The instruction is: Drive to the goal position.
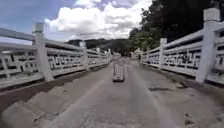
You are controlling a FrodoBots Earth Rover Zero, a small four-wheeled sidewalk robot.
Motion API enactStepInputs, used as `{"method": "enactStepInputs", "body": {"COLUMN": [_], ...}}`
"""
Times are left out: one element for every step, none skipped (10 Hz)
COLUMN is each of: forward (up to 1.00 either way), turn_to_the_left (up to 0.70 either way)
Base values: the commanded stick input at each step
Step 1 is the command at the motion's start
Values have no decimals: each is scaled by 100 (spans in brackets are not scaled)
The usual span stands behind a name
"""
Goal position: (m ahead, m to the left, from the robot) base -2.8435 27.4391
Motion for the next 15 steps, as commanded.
{"method": "enactStepInputs", "body": {"forward": [45,45,45,45,45,45,45,45,45,45,45,45,45,45,45], "turn_to_the_left": [0,0,0,-4,-23,-27,-27,0,0,0,0,0,0,0,0]}}
